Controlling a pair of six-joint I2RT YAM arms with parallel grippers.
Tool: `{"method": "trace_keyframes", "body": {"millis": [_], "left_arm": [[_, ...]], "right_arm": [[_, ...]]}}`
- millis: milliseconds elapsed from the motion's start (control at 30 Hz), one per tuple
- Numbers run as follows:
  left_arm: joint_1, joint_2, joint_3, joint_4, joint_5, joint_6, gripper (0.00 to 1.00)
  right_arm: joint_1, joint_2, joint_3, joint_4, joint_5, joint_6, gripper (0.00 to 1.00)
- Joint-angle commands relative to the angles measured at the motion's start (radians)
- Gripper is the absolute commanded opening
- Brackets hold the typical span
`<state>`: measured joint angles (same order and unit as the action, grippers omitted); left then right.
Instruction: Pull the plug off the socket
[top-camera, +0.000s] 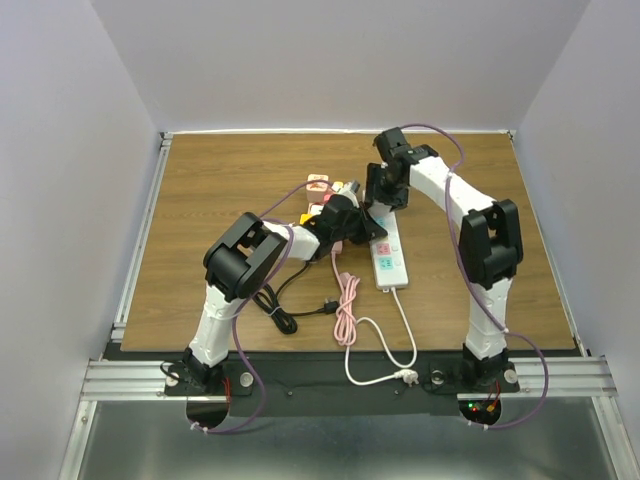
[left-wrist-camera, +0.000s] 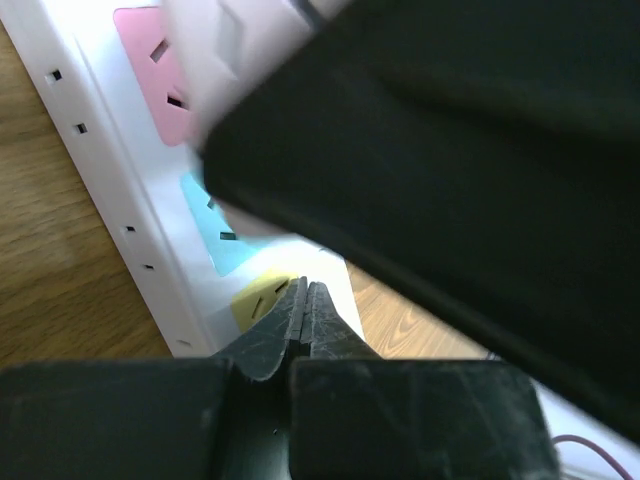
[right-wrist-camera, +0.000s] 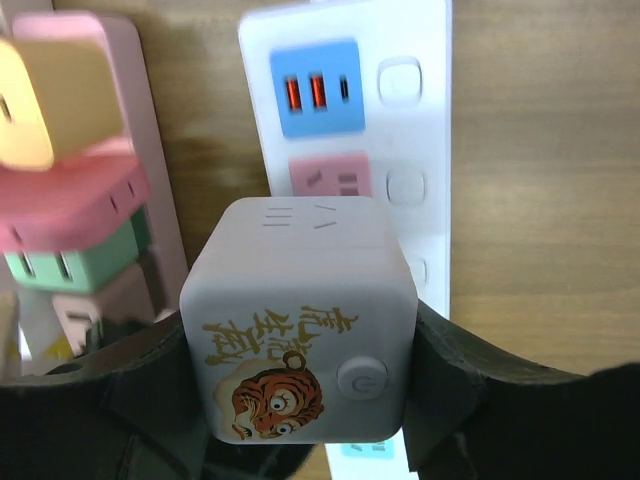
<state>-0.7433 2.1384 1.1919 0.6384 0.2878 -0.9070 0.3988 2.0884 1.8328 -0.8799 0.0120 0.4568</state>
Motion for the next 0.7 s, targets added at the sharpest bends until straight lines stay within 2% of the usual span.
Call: {"method": "trace_keyframes", "body": {"millis": [0,100,267,400,500,667], "left_arm": [[0.005,0.106,-0.054,-0.306,-0.058,0.059,0.00],[0.005,0.101,-0.054,-0.304,-0.055,0.062,0.00],[0.005,0.086,-0.046,-0.304,-0.053,0.072,0.00],[0.004,0.022,-0.038,-0.304,-0.053,0.092,0.00],[0.004,-0.058,-0.029,-0.309,-0.055,0.117,0.00],[0.005,-0.185,-0.005,-0.339,-0.042,0.154,0.00]], "right_arm": [[0.014,-0.161,-0.124,0.153,0.052,0.043,0.01],[0.014,-0.275,-0.223,0.228,0.109,0.054,0.01],[0.003,-0.340,-0.221,0.254,0.299,0.046,0.01],[-0.063,-0.275,-0.152,0.196,0.393,0.051,0.00],[-0.162,-0.185,-0.069,0.139,0.431,0.065,0.00],[-0.238,-0.058,0.052,0.119,0.511,0.033,0.00]]}}
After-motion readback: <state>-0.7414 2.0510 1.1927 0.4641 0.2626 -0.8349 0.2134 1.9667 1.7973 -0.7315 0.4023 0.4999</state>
